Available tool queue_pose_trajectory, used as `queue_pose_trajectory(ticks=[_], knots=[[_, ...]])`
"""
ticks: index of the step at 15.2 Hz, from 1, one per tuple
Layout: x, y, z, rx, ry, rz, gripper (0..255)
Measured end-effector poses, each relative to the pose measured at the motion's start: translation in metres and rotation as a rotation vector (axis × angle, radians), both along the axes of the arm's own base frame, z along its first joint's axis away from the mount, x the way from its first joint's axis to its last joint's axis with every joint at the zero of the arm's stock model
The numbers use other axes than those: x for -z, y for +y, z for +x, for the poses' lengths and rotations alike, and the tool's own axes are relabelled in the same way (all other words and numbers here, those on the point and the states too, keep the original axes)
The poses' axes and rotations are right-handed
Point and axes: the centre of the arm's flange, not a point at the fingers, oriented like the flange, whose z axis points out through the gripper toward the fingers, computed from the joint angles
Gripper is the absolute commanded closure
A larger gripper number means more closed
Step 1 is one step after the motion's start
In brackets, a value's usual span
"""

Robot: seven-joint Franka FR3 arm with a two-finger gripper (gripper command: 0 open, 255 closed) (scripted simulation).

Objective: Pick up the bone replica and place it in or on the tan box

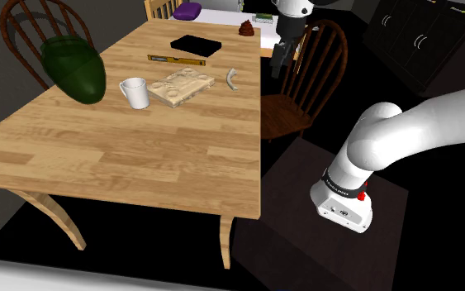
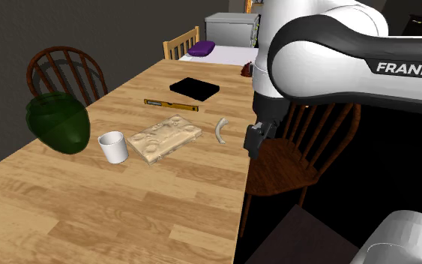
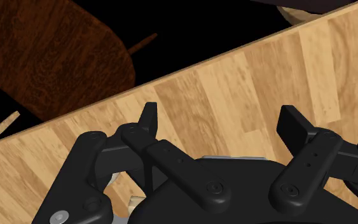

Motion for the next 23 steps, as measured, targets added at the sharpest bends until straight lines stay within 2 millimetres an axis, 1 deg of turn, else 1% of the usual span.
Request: queue_pose_trajectory(ticks=[1, 2, 5, 6, 8, 12, 14, 16, 20, 21, 23], knots=[[0.000, 0.000, 0.000, 0.000, 0.000, 0.000, 0], [0.003, -0.001, 0.006, 0.008, 0.000, 0.001, 0], [0.019, -0.010, 0.031, 0.050, -0.001, 0.005, 0], [0.022, -0.013, 0.044, 0.066, -0.002, 0.006, 0], [0.039, -0.021, 0.065, 0.098, -0.003, 0.009, 0], [0.061, -0.034, 0.108, 0.164, -0.007, 0.015, 0], [0.077, -0.046, 0.131, 0.198, -0.008, 0.018, 0], [0.090, -0.052, 0.151, 0.231, -0.010, 0.022, 0], [0.115, -0.074, 0.191, 0.298, -0.013, 0.028, 0], [0.122, -0.083, 0.201, 0.314, -0.014, 0.030, 0], [0.134, -0.092, 0.223, 0.348, -0.015, 0.032, 0]])
